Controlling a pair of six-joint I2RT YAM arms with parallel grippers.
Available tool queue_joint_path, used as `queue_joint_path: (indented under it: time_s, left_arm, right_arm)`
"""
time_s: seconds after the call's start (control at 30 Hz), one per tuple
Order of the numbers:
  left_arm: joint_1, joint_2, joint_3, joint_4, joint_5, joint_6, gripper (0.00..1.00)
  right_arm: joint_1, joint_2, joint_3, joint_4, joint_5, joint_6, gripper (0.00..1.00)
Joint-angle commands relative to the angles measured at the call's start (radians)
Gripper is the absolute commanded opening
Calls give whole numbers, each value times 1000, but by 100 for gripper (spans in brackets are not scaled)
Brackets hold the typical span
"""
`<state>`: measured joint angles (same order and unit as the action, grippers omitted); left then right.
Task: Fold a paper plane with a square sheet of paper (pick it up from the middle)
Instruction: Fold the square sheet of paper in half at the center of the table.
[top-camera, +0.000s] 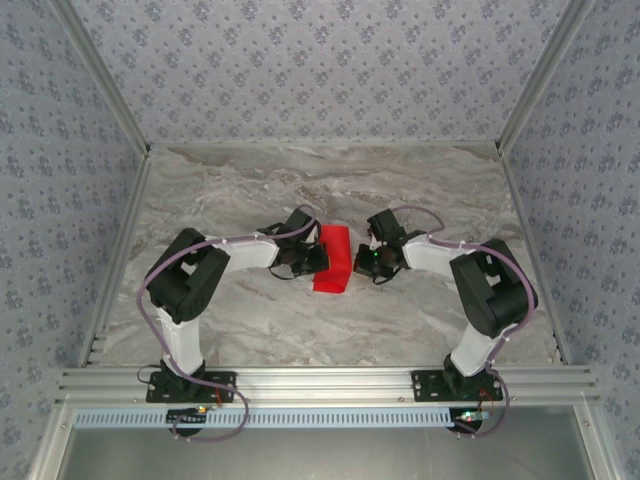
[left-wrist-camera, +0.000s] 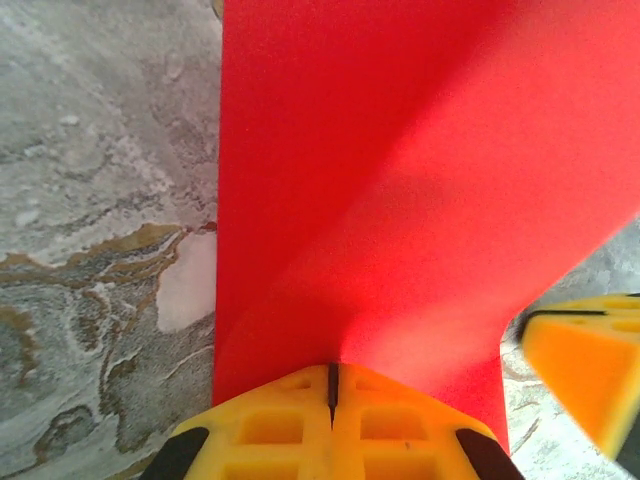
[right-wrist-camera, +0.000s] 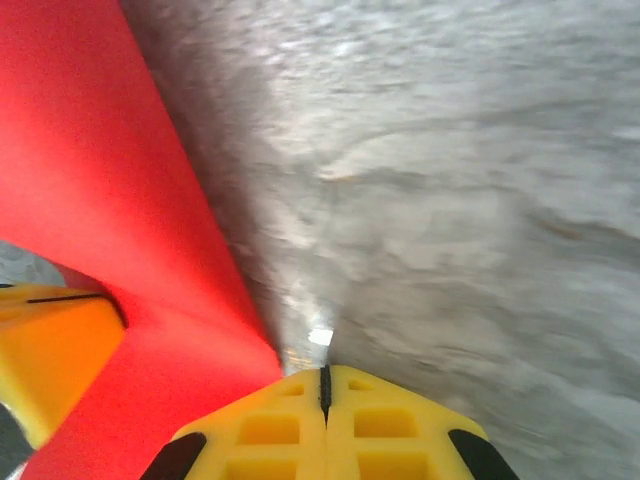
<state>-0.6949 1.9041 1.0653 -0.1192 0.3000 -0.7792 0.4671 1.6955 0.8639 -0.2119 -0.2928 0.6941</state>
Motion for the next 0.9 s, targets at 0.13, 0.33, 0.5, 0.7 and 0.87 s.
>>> queue_joint_path:
  time_s: [0.13, 0.33, 0.5, 0.7, 0.87]
  left_arm:
    - [9, 78, -69, -265, -120, 14, 0]
    - [7, 86, -52, -276, -120, 17, 0]
    - [6, 90, -50, -284, -120, 25, 0]
    - [5, 93, -60, -291, -130, 27, 0]
    - [6, 93, -75, -289, -131, 26, 0]
  right_arm:
    - [-17, -107, -7, -23, 14, -57, 0]
    - [52, 44, 117, 54, -75, -93, 0]
    - [55, 121, 126, 142, -129, -89, 0]
    - [-4, 141, 45, 170, -89, -99, 0]
    - [-79, 105, -3, 125, 7, -134, 0]
